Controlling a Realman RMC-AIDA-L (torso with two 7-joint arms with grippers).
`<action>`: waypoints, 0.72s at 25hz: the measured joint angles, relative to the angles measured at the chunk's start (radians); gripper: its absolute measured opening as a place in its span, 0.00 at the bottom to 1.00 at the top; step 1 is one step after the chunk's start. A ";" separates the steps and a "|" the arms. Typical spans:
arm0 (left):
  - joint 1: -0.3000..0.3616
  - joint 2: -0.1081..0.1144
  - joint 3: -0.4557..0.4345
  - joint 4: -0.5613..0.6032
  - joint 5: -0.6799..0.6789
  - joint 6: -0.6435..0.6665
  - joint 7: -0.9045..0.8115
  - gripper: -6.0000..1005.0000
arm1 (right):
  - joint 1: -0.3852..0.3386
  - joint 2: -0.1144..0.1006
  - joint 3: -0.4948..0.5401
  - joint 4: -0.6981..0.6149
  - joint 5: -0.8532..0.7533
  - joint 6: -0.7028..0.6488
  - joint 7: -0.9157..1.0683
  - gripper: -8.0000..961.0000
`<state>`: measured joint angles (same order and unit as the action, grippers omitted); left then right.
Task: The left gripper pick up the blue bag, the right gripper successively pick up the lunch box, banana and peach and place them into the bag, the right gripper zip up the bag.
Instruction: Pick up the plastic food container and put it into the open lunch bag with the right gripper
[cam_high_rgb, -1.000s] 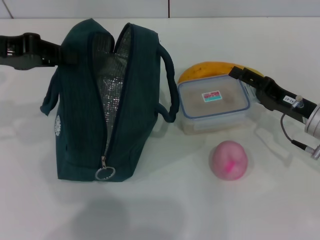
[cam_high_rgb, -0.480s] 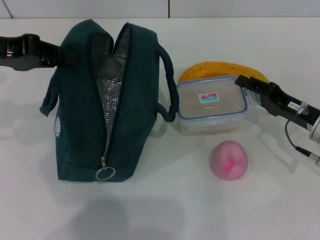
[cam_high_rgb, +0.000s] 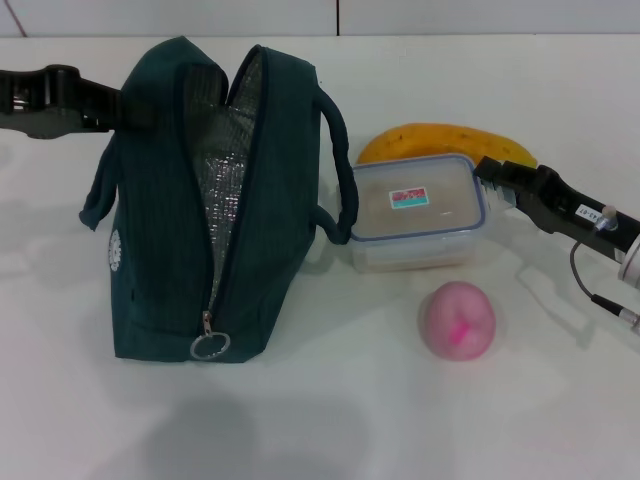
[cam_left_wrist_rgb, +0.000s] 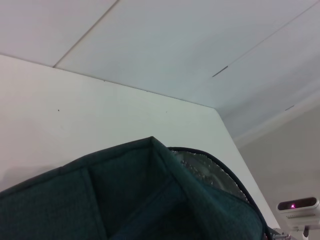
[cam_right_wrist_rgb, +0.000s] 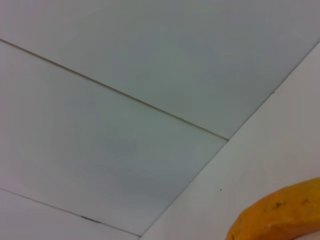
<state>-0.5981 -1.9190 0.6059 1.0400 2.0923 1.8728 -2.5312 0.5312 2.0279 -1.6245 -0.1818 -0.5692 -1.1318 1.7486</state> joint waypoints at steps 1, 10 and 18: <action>0.000 0.000 0.000 0.000 0.000 0.000 0.000 0.05 | -0.002 0.000 0.000 0.000 0.000 -0.003 -0.001 0.24; -0.002 -0.001 0.000 0.000 -0.007 0.006 0.000 0.05 | -0.013 0.000 0.002 -0.001 0.000 -0.027 -0.029 0.13; -0.003 -0.001 0.002 -0.003 -0.008 0.011 0.000 0.05 | -0.036 0.000 0.010 0.001 0.062 -0.089 -0.079 0.12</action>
<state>-0.6008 -1.9205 0.6075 1.0374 2.0843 1.8836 -2.5317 0.4949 2.0278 -1.6142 -0.1811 -0.5073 -1.2204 1.6693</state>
